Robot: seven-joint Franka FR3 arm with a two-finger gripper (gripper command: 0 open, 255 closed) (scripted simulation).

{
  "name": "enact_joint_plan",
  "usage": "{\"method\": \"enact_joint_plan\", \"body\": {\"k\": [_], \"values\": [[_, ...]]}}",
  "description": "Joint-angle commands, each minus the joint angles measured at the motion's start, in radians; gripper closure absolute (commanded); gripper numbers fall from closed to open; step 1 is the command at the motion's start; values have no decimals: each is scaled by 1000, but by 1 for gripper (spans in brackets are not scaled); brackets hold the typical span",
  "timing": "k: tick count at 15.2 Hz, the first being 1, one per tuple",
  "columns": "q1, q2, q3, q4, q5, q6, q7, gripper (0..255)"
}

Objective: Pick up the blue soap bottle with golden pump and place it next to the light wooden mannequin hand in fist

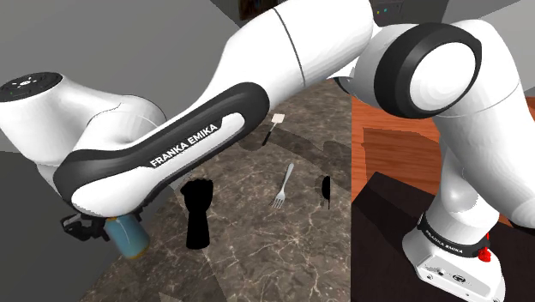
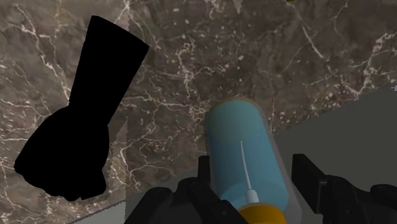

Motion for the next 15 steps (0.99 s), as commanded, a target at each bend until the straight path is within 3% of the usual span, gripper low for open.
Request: {"method": "enact_joint_plan", "body": {"k": [1,5,13,14,15], "values": [[0,9,-2,-13,-4,23,6,255],[1,27,-8,-41,-13,68,17,255],[1,27,-8,-41,-13,68,17,255],[1,27,-8,-41,-13,68,17,0],[0,27,-8,-42,-13,68,17,0]]}}
